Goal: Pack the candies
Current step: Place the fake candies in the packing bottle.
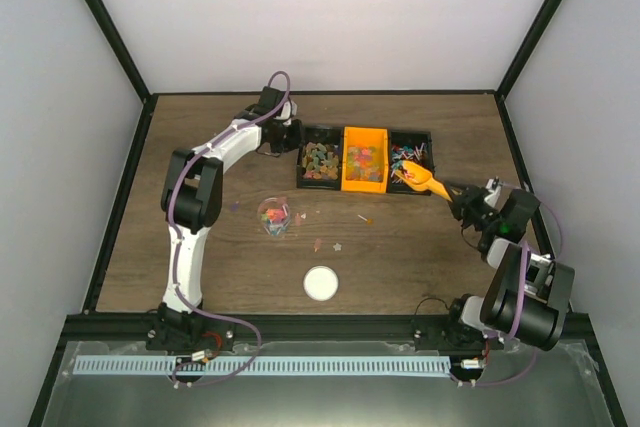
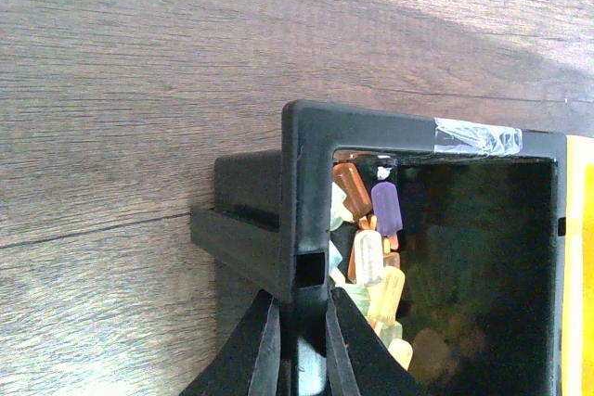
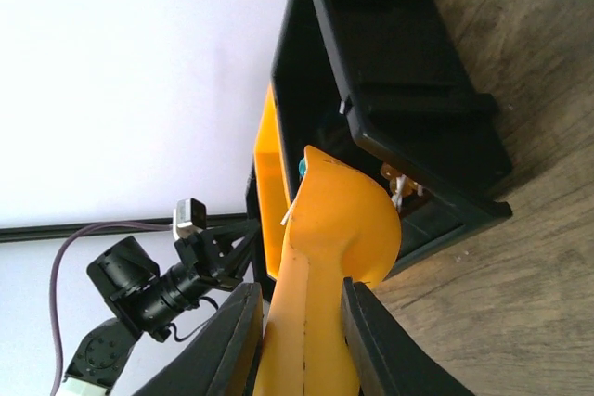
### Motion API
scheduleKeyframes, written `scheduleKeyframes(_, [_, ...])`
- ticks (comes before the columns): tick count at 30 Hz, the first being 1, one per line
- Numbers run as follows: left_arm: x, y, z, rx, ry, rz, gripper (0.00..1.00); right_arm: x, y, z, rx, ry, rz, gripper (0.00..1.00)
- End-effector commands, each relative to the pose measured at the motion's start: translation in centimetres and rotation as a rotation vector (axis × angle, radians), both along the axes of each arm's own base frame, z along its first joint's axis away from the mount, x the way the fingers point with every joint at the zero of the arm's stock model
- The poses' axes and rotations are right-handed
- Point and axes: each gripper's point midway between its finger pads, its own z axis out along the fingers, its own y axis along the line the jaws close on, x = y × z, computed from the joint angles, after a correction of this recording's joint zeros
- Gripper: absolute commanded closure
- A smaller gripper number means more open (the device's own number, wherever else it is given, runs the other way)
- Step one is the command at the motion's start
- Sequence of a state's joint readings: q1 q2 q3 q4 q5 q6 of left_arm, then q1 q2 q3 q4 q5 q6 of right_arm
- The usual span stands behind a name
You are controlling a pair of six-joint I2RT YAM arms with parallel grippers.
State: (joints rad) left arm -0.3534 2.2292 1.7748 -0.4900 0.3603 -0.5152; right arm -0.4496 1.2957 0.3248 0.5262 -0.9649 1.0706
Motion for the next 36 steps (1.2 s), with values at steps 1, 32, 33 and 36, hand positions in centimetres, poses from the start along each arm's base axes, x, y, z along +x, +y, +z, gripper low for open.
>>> scheduleKeyframes(1, [-1.1,-0.5,-1.2,-0.022,0.073,-0.002,0.91,0.1,-0.7,2.6,0.019,-0.098,-0.026,0.99])
scheduleKeyframes(32, [-1.3,-0.8,-0.8,-0.043,0.065,0.007,0.91,-1.4,5.6,7.3,0.088,-0.191,0.162,0.99])
scheduleKeyframes(33, [-1.3,-0.8,-0.8,-0.046,0.063,0.008,0.91,-1.5,6.2,7.5,0.092,-0.193,0.182,0.99])
scheduleKeyframes(36, [-1.4,-0.8,-0.7,-0.045,0.064,0.008,0.91,-2.3,8.8,7.9,0.108,-0.192,0.269,0.99])
